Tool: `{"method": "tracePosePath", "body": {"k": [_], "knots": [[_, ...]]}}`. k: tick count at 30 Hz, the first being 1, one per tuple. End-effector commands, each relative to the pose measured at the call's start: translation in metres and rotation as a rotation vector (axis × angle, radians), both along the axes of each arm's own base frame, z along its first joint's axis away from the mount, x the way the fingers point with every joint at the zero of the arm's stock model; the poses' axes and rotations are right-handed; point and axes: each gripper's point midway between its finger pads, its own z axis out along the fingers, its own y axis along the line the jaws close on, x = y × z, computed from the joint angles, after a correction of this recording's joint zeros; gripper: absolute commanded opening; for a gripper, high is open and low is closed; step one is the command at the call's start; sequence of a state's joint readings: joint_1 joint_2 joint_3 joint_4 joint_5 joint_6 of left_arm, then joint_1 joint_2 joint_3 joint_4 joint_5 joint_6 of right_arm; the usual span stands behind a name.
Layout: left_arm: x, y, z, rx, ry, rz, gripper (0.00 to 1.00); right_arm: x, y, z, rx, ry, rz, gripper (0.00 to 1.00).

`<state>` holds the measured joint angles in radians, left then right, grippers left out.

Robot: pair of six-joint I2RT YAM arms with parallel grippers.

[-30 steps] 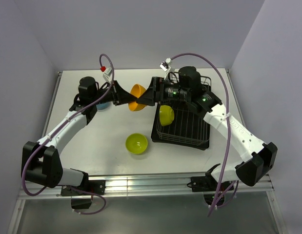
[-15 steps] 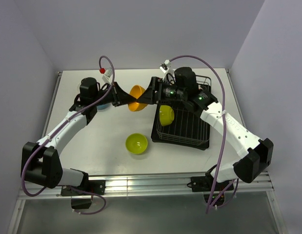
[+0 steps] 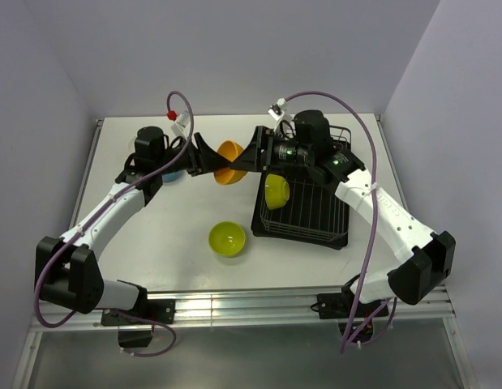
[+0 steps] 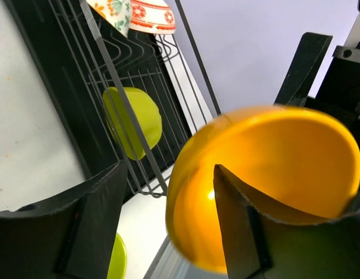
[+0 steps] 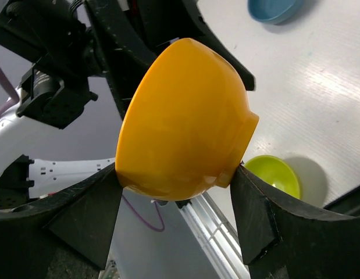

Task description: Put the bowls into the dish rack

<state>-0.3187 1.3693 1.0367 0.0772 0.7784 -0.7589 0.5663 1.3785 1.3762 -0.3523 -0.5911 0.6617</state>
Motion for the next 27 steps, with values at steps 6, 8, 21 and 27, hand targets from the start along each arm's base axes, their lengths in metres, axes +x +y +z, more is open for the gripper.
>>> {"method": "tracePosePath", "body": {"k": [6,8,21,27], "knots": [[0.012,0.014,0.033,0.040,-0.131,0.055,0.82,0.009,-0.050,0.026,-0.012,-0.138,-0.101,0.00],[0.014,0.023,0.030,0.083,-0.120,0.072,0.98,0.017,-0.075,0.014,-0.084,-0.128,-0.177,0.00],[0.052,0.077,0.009,0.379,-0.176,0.353,0.99,0.012,-0.180,-0.063,-0.509,-0.128,-0.402,0.00],[0.056,0.088,0.008,0.426,-0.203,0.388,0.99,0.021,-0.184,-0.097,-0.588,-0.029,-0.400,0.00]]}}
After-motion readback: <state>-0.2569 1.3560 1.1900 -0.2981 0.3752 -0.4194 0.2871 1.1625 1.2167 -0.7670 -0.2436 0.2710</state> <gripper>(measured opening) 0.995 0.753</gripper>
